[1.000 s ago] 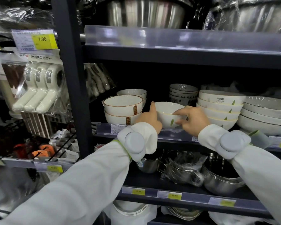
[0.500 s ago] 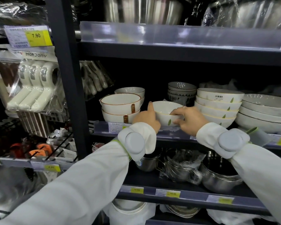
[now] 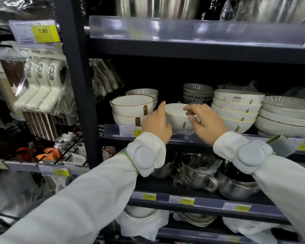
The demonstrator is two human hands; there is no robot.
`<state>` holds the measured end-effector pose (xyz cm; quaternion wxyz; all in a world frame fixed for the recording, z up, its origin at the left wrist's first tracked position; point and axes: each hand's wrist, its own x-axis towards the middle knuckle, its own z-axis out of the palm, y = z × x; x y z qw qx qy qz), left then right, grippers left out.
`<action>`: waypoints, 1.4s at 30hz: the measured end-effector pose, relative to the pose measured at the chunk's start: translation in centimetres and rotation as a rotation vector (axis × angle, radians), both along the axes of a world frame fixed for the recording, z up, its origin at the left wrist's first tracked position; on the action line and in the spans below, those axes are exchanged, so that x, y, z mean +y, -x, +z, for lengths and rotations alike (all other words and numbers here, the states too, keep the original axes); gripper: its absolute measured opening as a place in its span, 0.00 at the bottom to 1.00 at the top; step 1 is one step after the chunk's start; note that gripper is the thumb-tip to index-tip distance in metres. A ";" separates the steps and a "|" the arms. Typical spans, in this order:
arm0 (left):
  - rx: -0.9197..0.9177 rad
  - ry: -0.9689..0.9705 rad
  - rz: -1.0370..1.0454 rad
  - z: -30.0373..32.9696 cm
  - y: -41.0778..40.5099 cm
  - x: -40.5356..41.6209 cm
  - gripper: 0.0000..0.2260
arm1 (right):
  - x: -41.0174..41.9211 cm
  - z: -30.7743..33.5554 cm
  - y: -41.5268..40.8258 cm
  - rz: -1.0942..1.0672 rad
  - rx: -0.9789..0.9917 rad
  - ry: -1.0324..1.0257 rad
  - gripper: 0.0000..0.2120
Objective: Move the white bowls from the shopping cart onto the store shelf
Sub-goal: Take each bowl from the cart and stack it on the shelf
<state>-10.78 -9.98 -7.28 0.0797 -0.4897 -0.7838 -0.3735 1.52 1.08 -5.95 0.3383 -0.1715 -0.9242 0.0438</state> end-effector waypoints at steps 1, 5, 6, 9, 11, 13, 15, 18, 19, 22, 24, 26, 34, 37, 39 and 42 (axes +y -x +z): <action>0.018 -0.023 -0.004 -0.2 -0.1 -0.2 0.31 | -0.3 -0.1 0.0 0.001 0.021 -0.022 0.14; 0.090 -0.089 -0.012 -1.5 -0.7 -1.3 0.29 | -1.6 -1.0 -0.2 0.028 0.092 -0.105 0.17; 0.111 -0.111 -0.018 -1.8 -0.8 -1.6 0.28 | -1.8 -1.3 -0.2 0.029 0.095 -0.115 0.17; 0.187 -0.161 -0.022 -3.0 -1.0 -2.8 0.27 | -2.7 -2.3 -0.1 0.038 0.112 -0.168 0.17; 0.250 -0.195 -0.003 -3.7 -0.9 -3.3 0.27 | -3.3 -2.7 0.0 0.048 0.137 -0.220 0.18; 0.289 -0.215 0.026 -4.6 -0.7 -4.0 0.26 | -3.9 -3.5 0.1 0.071 0.137 -0.244 0.17; 0.318 -0.213 0.040 -5.7 -0.4 -4.6 0.26 | -4.5 -4.5 0.3 0.094 0.123 -0.264 0.17; 0.343 -0.201 0.067 -7.6 -0.1 -5.6 0.26 | -5.1 -6.2 0.7 0.116 0.088 -0.290 0.19; 0.344 -0.190 0.075 -8.3 0.1 -5.9 0.26 | -5.3 -6.8 0.8 0.124 0.078 -0.294 0.19; 0.316 -0.141 0.079 -10.9 0.7 -7.1 0.27 | -6.3 -9.0 1.3 0.147 0.057 -0.301 0.20; 0.293 -0.099 0.089 -12.6 1.1 -8.1 0.28 | -7.1 -10.5 1.8 0.173 0.028 -0.296 0.20; 0.275 -0.058 0.088 -14.5 1.8 -9.1 0.28 | -8.0 -12.3 2.5 0.195 -0.010 -0.305 0.20; 0.206 0.155 0.043 -23.1 5.0 -13.9 0.25 | -12.2 -20.2 5.5 0.267 -0.160 -0.259 0.19; 0.149 0.213 0.038 -27.1 6.0 -16.0 0.25 | -14.1 -24.0 6.8 0.275 -0.218 -0.234 0.20; 0.118 0.238 0.047 -29.8 6.5 -17.6 0.25 | -15.5 -27.0 7.5 0.286 -0.275 -0.207 0.22; 0.063 0.284 0.038 -33.2 6.8 -19.7 0.26 | -17.4 -31.1 8.0 0.318 -0.366 -0.165 0.24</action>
